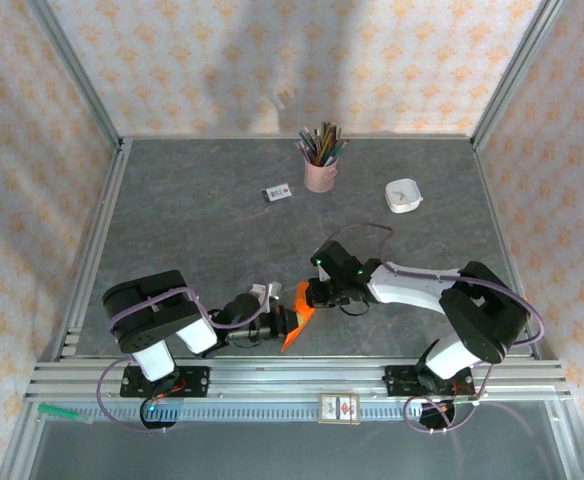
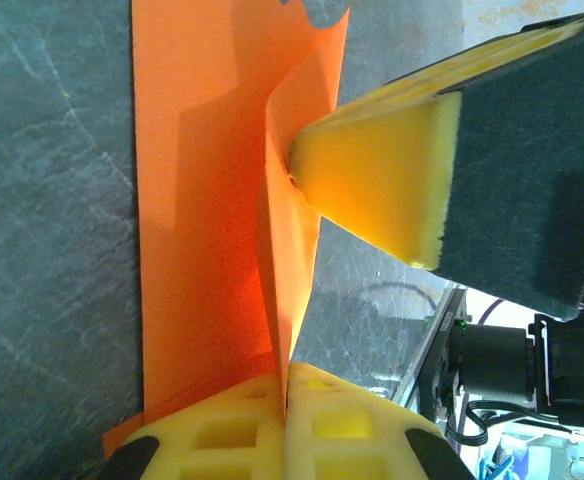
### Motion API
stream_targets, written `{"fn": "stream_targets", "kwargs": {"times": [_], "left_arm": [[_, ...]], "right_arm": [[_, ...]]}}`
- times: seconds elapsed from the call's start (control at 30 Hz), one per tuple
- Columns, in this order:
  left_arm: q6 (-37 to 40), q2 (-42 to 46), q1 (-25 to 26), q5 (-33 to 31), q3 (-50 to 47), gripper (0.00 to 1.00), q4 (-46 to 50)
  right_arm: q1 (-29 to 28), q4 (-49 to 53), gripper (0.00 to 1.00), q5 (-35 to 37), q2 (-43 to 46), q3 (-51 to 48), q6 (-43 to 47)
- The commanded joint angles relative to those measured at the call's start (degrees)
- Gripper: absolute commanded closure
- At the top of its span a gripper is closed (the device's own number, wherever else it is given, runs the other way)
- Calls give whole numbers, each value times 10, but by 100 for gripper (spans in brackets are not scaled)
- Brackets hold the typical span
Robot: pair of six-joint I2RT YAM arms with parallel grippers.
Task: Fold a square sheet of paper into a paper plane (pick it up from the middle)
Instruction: Perform the fifth fold on the wing at the bottom-center of the table.
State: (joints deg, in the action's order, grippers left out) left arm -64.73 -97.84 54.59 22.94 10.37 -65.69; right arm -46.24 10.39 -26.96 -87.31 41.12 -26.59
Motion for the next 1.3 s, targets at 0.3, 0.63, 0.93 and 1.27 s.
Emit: {"fn": "stream_targets", "kwargs": {"times": [0.3,0.63,0.93,1.27], "left_arm": [[4,-18,-3,-14,8,100,146],[10,-12,-3,-18,10,100,165],[35,23,-3,-16,27,95,206],[40,64,-3,-9,36,84,238]], "right_arm": [[-3,-4,97,51,-31,16,29],[-3,15,98,73,-52,20,44],[-2,26,100,85,-52,1,48],[-3,31,100,88,-55,-2,48]]}}
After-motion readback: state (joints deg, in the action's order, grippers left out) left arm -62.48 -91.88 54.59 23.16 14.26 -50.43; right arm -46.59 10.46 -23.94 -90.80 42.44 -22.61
